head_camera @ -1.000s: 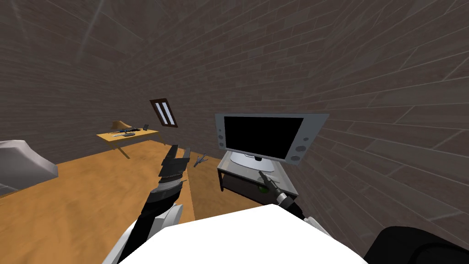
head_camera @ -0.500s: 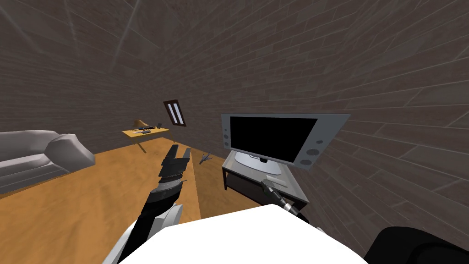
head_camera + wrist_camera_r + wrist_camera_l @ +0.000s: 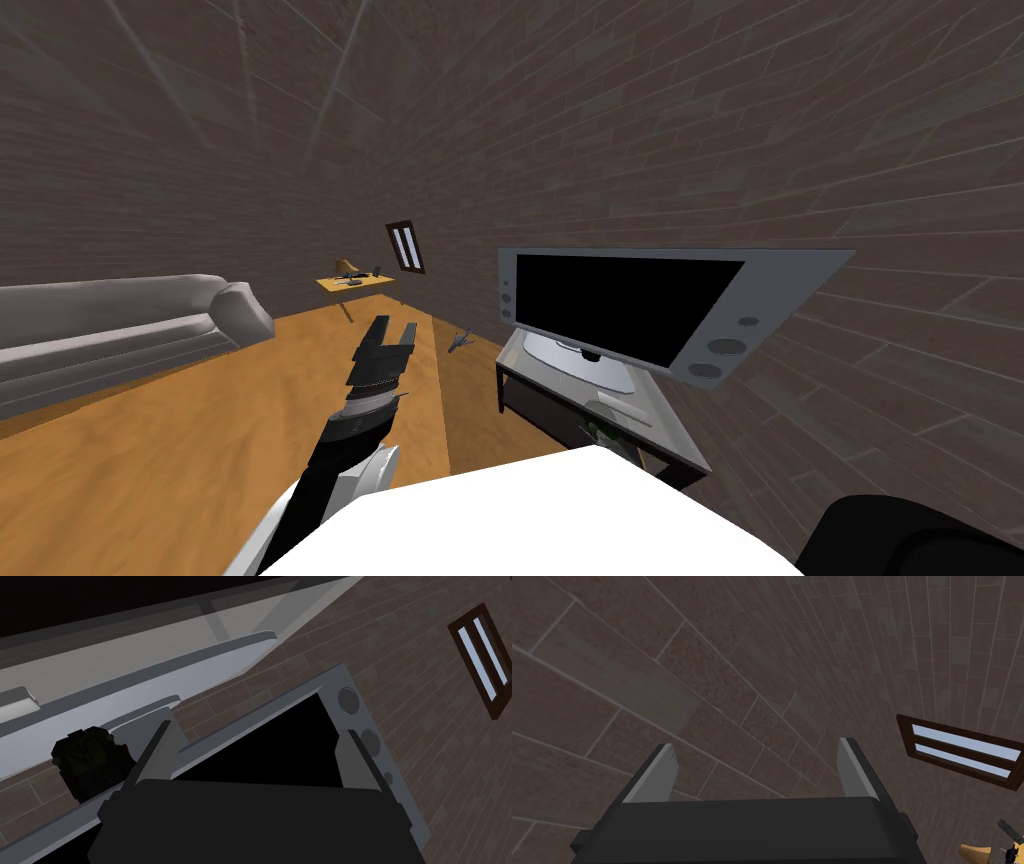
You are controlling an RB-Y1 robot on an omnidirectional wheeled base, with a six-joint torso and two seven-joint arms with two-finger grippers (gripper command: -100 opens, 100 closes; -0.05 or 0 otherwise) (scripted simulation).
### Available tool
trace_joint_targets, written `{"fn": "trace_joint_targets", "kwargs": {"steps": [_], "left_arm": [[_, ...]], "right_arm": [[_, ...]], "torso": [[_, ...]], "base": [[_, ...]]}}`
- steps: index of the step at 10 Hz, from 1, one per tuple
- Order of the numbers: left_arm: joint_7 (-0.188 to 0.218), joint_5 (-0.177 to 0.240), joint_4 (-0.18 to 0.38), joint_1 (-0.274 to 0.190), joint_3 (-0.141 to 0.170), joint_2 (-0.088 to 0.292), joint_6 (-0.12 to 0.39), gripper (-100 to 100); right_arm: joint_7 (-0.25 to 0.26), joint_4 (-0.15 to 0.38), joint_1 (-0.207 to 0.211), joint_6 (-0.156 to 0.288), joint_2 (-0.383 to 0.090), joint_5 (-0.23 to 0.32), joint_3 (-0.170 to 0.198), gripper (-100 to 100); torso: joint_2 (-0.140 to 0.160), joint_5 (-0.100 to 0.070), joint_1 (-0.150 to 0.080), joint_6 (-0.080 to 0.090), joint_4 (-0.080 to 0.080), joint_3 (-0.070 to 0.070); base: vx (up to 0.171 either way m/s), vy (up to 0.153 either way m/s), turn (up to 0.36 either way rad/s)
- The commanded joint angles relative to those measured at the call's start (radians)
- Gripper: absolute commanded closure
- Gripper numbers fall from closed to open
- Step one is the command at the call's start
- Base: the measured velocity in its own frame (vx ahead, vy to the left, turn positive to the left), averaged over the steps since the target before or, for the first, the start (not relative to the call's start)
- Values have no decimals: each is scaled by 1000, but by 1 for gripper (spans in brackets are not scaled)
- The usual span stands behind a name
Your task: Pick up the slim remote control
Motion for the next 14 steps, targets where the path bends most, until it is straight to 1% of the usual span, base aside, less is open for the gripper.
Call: {"fn": "trace_joint_targets", "kwargs": {"steps": [1, 2, 3, 4, 5, 6, 7, 8, 9, 10, 11, 12, 13, 14], "left_arm": [[0, 0, 0, 0, 0, 0, 0, 0], [0, 0, 0, 0, 0, 0, 0, 0], [0, 0, 0, 0, 0, 0, 0, 0], [0, 0, 0, 0, 0, 0, 0, 0], [0, 0, 0, 0, 0, 0, 0, 0], [0, 0, 0, 0, 0, 0, 0, 0], [0, 0, 0, 0, 0, 0, 0, 0], [0, 0, 0, 0, 0, 0, 0, 0], [0, 0, 0, 0, 0, 0, 0, 0], [0, 0, 0, 0, 0, 0, 0, 0], [0, 0, 0, 0, 0, 0, 0, 0], [0, 0, 0, 0, 0, 0, 0, 0], [0, 0, 0, 0, 0, 0, 0, 0], [0, 0, 0, 0, 0, 0, 0, 0]], "right_arm": [[2, 50, -9, -5, -17, 20, 11, -100], [3, 90, -9, -7, -53, 63, 34, -100], [3, 112, -9, -7, -53, 63, 34, -100], [3, 119, -9, -7, -53, 63, 34, -100], [4, 162, -10, -9, -88, 105, 57, -100], [4, 176, -10, -9, -88, 105, 57, -100], [4, 201, -13, -10, -123, 147, 81, -100], [4, 232, -13, -10, -123, 147, 81, -100], [4, 270, -18, -12, -156, 188, 104, -100], [4, 288, -18, -12, -156, 188, 104, -100], [3, 339, -24, -13, -188, 228, 128, -100], [1, 366, -33, -14, -212, 261, 151, -100], [1, 389, -33, -14, -219, 267, 151, -100], [1, 393, -33, -14, -219, 267, 151, -100]], "torso": [[0, 0, 0, 0, 0, 0], [0, 0, -1, 1, 0, 0], [0, 0, -1, 0, 0, 0], [0, 0, -1, 1, 0, 0], [0, 0, -2, 1, 0, 0], [0, 0, -2, 0, 0, 0], [0, 0, -2, 1, 0, 0], [-1, 0, -2, 0, 0, 0], [-1, 0, -2, 1, 0, 0], [-1, -1, -3, 0, 0, 0], [-1, -1, -3, 1, 0, 0], [-1, -1, -3, 0, 0, 0], [-2, -1, -4, 0, 0, -1], [-2, -1, -4, 1, 0, -1]], "base": [[12, 19, 130], [17, 24, 235], [18, 10, 109], [7, 1, -15], [11, 9, 276], [16, 1, 135], [24, 5, 214], [23, -5, 117], [24, -8, 241], [22, -13, 133], [24, -20, 235], [39, -31, 382], [32, -40, 131], [15, -24, -38]]}}
